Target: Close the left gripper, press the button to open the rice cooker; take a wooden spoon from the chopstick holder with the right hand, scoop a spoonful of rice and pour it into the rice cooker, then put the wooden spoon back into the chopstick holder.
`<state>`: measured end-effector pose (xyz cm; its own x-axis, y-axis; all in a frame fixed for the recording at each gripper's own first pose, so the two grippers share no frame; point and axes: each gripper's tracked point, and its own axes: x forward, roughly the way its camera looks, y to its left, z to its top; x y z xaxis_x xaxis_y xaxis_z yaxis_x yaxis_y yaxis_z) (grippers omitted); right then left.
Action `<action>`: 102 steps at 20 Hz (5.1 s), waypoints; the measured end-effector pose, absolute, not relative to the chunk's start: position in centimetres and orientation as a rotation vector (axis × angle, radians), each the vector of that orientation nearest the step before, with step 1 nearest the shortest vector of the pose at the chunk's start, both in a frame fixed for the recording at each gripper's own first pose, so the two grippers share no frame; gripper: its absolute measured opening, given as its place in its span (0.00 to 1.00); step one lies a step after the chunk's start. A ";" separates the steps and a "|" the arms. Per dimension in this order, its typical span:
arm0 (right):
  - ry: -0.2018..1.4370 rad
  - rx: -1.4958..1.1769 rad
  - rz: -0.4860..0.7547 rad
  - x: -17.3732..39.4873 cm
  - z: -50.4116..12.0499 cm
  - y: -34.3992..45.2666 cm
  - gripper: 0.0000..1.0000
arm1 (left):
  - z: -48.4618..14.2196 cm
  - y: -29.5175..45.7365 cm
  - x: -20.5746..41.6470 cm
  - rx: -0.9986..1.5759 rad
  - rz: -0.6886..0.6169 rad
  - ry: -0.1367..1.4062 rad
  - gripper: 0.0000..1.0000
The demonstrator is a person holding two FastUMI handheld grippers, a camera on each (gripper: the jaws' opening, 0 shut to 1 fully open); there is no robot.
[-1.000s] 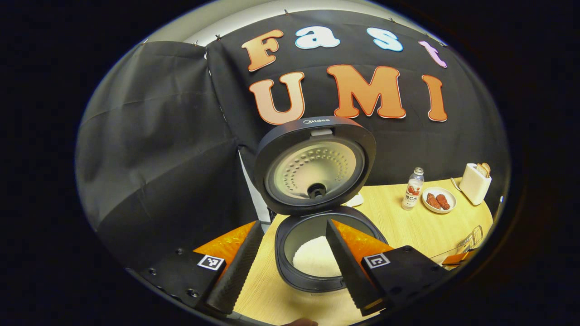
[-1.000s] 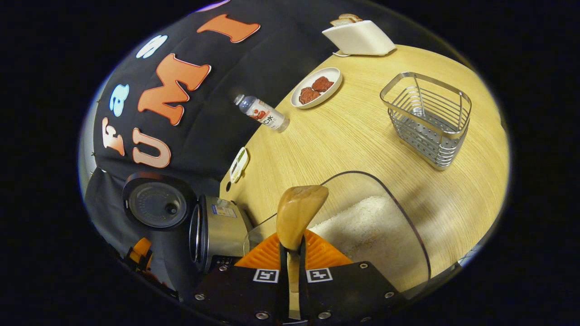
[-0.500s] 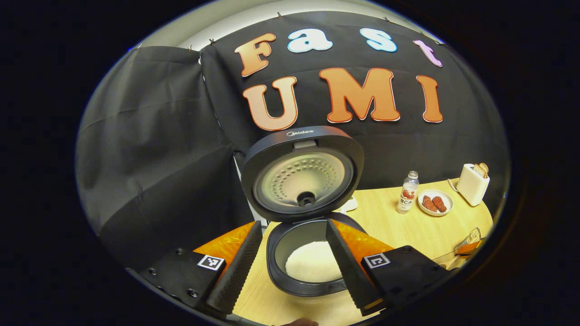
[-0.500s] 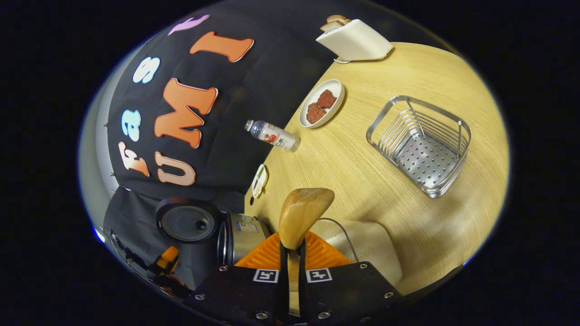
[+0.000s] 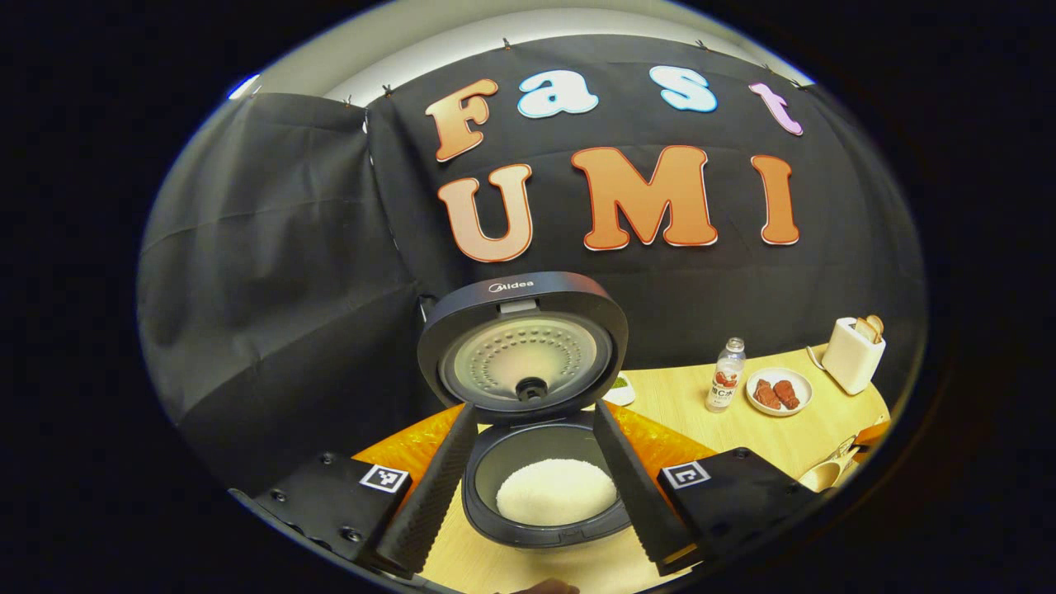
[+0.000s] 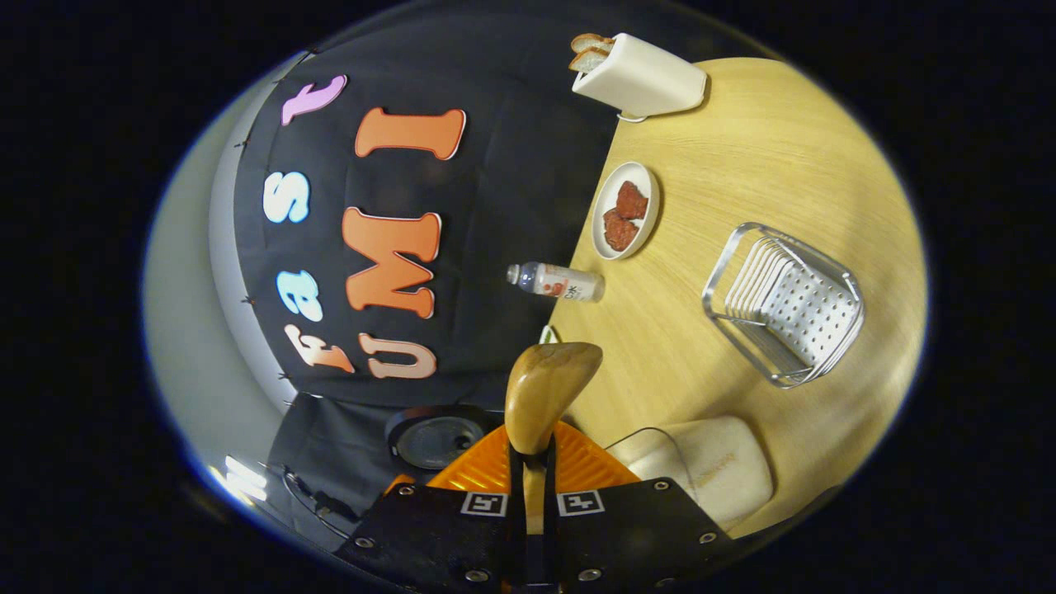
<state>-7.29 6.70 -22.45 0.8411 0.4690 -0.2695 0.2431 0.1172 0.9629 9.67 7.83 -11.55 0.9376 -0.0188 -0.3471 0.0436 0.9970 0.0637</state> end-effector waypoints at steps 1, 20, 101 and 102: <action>0.590 1.493 0.205 -6.8 -21.4 6.9 0.08 | -11.5 8.1 9.5 0.057 -0.018 0.352 0.96; 0.792 1.345 0.454 4.8 -15.2 27.3 0.08 | -15.8 28.1 4.1 -0.089 0.367 0.389 0.96; 0.502 0.251 -0.007 -3.7 -18.1 -6.8 0.08 | -14.1 12.4 3.3 -0.033 0.213 0.448 0.91; 0.513 0.261 -0.023 -4.2 -18.9 -7.5 0.08 | -13.8 12.1 3.5 -0.026 0.209 0.443 0.94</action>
<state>-4.17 -7.46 -18.94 0.8717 0.0437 -0.4880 0.0865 0.9667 0.2409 3.52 12.06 -13.78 0.8823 0.1953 -0.4282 -0.2068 0.9782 0.0200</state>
